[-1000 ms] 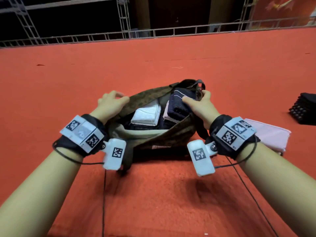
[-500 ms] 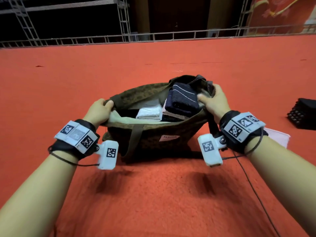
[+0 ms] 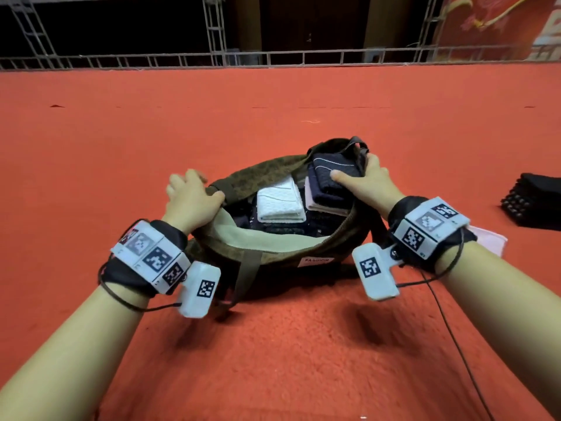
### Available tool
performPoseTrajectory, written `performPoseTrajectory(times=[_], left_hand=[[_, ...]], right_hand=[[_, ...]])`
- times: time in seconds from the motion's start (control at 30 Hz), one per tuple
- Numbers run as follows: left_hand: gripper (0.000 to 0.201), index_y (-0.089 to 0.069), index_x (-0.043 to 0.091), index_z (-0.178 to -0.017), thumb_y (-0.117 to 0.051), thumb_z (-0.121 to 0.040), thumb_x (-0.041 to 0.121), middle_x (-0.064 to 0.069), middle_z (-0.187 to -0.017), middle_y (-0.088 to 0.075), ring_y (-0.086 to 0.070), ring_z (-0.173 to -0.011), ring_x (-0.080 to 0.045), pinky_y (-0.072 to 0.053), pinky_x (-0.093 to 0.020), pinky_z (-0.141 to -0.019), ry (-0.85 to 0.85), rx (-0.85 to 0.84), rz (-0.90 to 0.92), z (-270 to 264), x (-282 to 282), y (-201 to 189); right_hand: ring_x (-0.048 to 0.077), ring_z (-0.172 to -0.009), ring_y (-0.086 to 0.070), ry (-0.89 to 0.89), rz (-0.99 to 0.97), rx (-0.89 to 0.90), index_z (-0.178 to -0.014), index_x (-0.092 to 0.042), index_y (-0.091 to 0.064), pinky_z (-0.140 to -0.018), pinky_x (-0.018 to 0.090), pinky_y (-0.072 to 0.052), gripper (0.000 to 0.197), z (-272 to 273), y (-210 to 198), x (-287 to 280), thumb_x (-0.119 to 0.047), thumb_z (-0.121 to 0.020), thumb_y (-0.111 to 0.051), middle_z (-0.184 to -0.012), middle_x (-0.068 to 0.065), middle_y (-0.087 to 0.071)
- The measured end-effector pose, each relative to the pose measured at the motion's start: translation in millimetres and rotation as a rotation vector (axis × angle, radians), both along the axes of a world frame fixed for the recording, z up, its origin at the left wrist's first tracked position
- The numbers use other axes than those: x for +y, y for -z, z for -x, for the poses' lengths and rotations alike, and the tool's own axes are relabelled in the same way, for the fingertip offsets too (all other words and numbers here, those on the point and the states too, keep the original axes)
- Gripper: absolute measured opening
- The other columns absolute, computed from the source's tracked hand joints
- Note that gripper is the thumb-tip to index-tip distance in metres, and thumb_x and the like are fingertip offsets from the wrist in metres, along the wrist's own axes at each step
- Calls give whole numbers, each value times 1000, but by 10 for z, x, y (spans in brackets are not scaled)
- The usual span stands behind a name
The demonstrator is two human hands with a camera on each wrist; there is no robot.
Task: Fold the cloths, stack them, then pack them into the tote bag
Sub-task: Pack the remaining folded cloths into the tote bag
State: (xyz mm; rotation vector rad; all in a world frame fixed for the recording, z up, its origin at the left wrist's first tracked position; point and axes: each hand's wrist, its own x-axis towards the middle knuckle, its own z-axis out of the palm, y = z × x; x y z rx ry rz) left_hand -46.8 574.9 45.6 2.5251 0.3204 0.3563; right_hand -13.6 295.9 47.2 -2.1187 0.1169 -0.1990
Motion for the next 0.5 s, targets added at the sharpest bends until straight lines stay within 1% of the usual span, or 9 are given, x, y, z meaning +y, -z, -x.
performPoseTrajectory(times=[0.03,0.1,0.17,0.23,0.27,0.33,0.37,0.43,0.5], left_hand=[[33,-46,9,-119,-51,-89,23,-14,-122,-37,-35,-118,-30,-33,-37,-97,26,-98,-5,38,-111,-55],[28,-51,12,-118,-49,-91,21,-9,-121,-45,-41,-116,-23,-33,-31,-96,194,-189,97,91,-383,-191],[16,-54,15,-106,-45,-95,22,-3,-106,-54,-52,-99,-17,-40,-29,-84,402,-54,305,115,-692,-283],[17,-52,13,-90,-40,-97,22,-6,-97,-53,-52,-83,-20,-41,-28,-71,474,130,494,95,-944,-310],[20,-50,13,-82,-39,-96,21,-9,-94,-52,-50,-79,-22,-41,-29,-70,474,192,558,76,-1031,-297],[23,-48,13,-75,-37,-94,18,-15,-90,-52,-47,-80,-23,-42,-32,-73,489,259,622,53,-1146,-245],[22,-52,12,-79,-37,-94,18,-17,-90,-56,-49,-81,-23,-44,-31,-74,492,283,632,61,-1178,-218],[25,-62,10,-91,-38,-92,18,-20,-101,-66,-55,-85,-21,-48,-28,-76,483,330,634,74,-1209,-180],[26,-62,11,-87,-37,-93,14,-16,-105,-66,-55,-88,-20,-46,-28,-78,489,352,625,105,-1219,-191]], right_hand=[[29,-128,-40,-4,0,0,-143,-16,-26,-104,34,-34,76,1,-11,7,-44,-83,-63,-139,14,-34],[28,-127,-40,-21,-33,10,-145,-18,-25,-103,32,-34,73,4,-23,21,-42,-85,-61,-141,13,-33],[28,-124,-44,-39,-94,28,-144,-22,-27,-102,31,-37,75,19,-29,35,-44,-81,-61,-141,9,-37],[27,-120,-49,-45,-149,32,-142,-26,-32,-103,38,-41,90,85,-50,50,-53,-61,-62,-137,7,-43],[26,-120,-49,-50,-169,33,-140,-27,-33,-103,41,-42,97,81,-25,26,-56,-52,-60,-135,7,-45],[24,-120,-50,-70,-176,37,-140,-28,-35,-104,43,-42,101,78,19,-20,-56,-47,-61,-132,8,-47],[23,-118,-50,-75,-158,45,-141,-27,-33,-105,40,-41,98,107,19,-22,-53,-52,-64,-132,9,-46],[23,-115,-49,-85,-89,50,-145,-25,-28,-101,25,-36,84,136,38,-37,-39,-73,-68,-133,10,-41],[25,-118,-46,-75,-45,51,-148,-23,-24,-95,20,-33,76,117,83,-52,-29,-84,-64,-134,12,-36]])
